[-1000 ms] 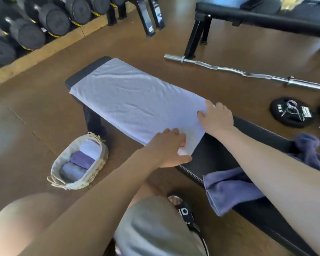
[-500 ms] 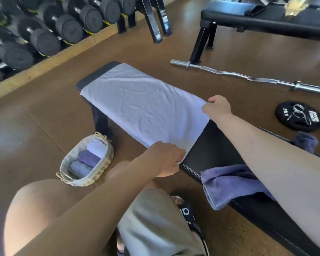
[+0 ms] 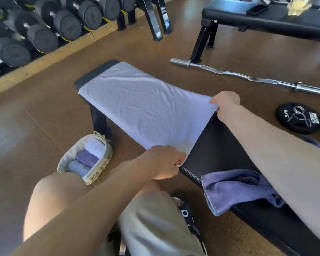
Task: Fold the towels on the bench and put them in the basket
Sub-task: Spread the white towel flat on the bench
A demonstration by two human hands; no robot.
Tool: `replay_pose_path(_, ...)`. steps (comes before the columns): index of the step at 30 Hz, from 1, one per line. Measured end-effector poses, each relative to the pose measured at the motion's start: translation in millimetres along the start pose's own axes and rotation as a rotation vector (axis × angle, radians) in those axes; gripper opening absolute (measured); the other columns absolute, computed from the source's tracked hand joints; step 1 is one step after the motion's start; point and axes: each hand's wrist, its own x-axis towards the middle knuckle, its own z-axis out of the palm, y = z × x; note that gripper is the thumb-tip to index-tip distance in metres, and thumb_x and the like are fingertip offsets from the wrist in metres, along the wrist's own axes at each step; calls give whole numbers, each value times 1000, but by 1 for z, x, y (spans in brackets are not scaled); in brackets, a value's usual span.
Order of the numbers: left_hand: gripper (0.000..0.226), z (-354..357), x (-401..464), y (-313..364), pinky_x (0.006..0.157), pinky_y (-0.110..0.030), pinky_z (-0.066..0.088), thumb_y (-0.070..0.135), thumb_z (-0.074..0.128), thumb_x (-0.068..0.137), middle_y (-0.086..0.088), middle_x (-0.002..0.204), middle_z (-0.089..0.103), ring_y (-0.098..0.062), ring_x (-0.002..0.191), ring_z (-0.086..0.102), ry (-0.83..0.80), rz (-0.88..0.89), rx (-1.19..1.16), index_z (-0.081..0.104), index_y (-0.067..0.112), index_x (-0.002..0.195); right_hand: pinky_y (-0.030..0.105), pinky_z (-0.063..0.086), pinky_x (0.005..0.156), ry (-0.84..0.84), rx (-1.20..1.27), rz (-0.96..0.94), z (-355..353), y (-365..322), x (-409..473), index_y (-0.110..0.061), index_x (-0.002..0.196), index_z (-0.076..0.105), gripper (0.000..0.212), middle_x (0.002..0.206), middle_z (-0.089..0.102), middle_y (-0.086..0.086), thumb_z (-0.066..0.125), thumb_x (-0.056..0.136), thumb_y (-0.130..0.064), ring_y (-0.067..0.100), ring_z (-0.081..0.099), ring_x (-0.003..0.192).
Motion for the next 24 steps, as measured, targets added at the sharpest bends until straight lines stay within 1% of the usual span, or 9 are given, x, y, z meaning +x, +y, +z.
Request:
replay_pose_path(3, 8, -1, 1, -1, 60, -32, 40, 23, 51, 92, 3, 84, 53, -23, 74, 56, -13, 10, -12, 45, 25, 86, 28, 47, 68, 78, -153, -213, -3, 8, 5, -19, 118, 60, 48, 120, 64, 7, 54, 78, 8, 21, 62, 96)
replay_pose_path(6, 8, -5, 1, 1, 65, -33, 42, 32, 52, 94, 3, 89, 56, -24, 78, 57, -54, 7, -27, 49, 24, 91, 29, 42, 80, 74, -448, -252, -10, 23, 13, -7, 131, 53, 43, 134, 54, 12, 53, 88, 2, 28, 56, 117)
replay_pose_path(9, 31, -19, 0, 1, 75, -35, 47, 55, 45, 97, 4, 92, 61, -23, 86, 59, -79, -52, -132, 53, 25, 94, 37, 41, 88, 96, -800, -459, -3, 24, 10, -4, 129, 47, 44, 131, 49, 20, 56, 86, 2, 37, 49, 120)
replay_pose_path(12, 33, -33, 7, -14, 82, -39, 49, 53, 40, 102, 1, 101, 64, -24, 93, 59, 95, -98, -210, 53, 24, 104, 46, 42, 93, 178, -1179, -771, 11, 24, 2, -8, 123, 52, 43, 120, 54, 19, 65, 83, -4, 39, 51, 111)
replay_pose_path(15, 37, -37, 21, -45, 91, -42, 48, 46, 43, 103, -1, 124, 56, -27, 109, 59, 294, -137, -129, 48, 24, 132, 46, 42, 95, 14, -1191, -1084, 36, 33, -3, -13, 124, 57, 36, 116, 60, 12, 61, 87, -12, 36, 56, 108)
replay_pose_path(17, 56, -34, 32, -68, 108, -45, 38, 50, 40, 103, -7, 151, 40, -30, 135, 43, 291, -211, 27, 31, 28, 153, 48, 41, 101, -195, -1174, -1212, 57, 44, -5, -13, 133, 57, 40, 124, 62, 13, 56, 94, -20, 37, 56, 117)
replay_pose_path(19, 65, -30, 38, -90, 122, -49, 16, 58, 32, 102, -5, 167, 12, -28, 153, 13, 210, -305, 69, 10, 36, 160, 48, 37, 106, -306, -1240, -1160, 73, 57, -1, -15, 143, 52, 46, 138, 56, 16, 46, 99, -30, 37, 49, 128)
replay_pose_path(21, 69, -22, 39, -112, 123, -53, 2, 67, 28, 99, 3, 169, -7, -24, 155, -6, 97, -370, -3, 0, 44, 158, 47, 33, 107, -232, -1334, -1050, 79, 68, 10, -22, 145, 46, 54, 147, 46, 13, 29, 99, -42, 35, 41, 134)
replay_pose_path(24, 76, -19, 44, -132, 122, -51, 2, 78, 31, 92, 7, 167, -5, -24, 153, -3, 68, -377, -59, 2, 50, 156, 49, 34, 104, -98, -1384, -985, 87, 65, 23, -25, 143, 44, 56, 142, 46, 12, 22, 98, -50, 36, 43, 128)
